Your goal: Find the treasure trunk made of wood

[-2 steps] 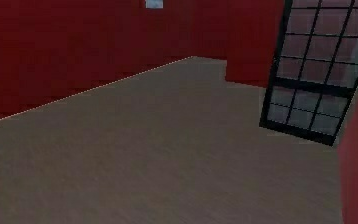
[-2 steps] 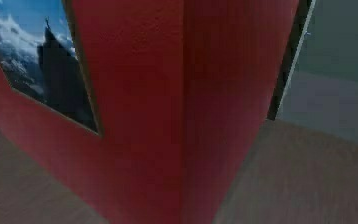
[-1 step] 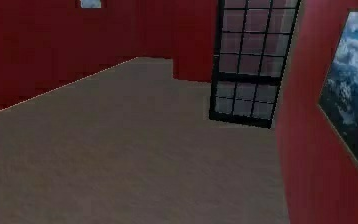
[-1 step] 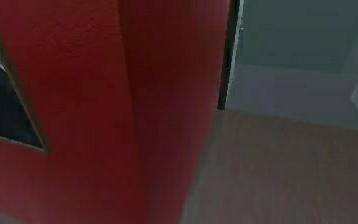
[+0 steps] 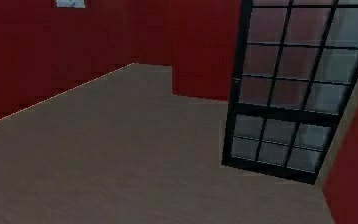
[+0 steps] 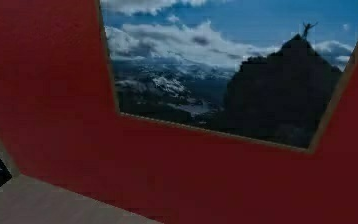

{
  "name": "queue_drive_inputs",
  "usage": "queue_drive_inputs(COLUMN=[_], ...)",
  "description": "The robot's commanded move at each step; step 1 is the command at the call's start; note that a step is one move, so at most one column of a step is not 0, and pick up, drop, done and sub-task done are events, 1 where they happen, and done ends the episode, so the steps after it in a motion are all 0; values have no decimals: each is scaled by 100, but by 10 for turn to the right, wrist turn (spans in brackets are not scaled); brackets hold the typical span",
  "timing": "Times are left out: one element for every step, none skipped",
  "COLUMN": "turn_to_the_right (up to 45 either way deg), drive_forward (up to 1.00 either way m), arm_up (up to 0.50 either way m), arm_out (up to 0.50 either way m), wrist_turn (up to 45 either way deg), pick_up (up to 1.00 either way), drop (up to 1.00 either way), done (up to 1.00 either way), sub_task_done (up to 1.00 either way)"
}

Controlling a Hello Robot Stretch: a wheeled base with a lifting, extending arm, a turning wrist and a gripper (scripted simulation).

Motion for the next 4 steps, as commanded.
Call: queue_drive_inputs(turn_to_the_right=[0,0,270,0], drive_forward=[100,100,0,10], arm_up=[0,0,0,0], arm_out=[0,0,0,0], wrist_turn=[0,0,0,0], pick_up=[0,0,0,0], drop=[0,0,0,0], done=[0,0,0,0], sub_task_done=[0,0,0,0])
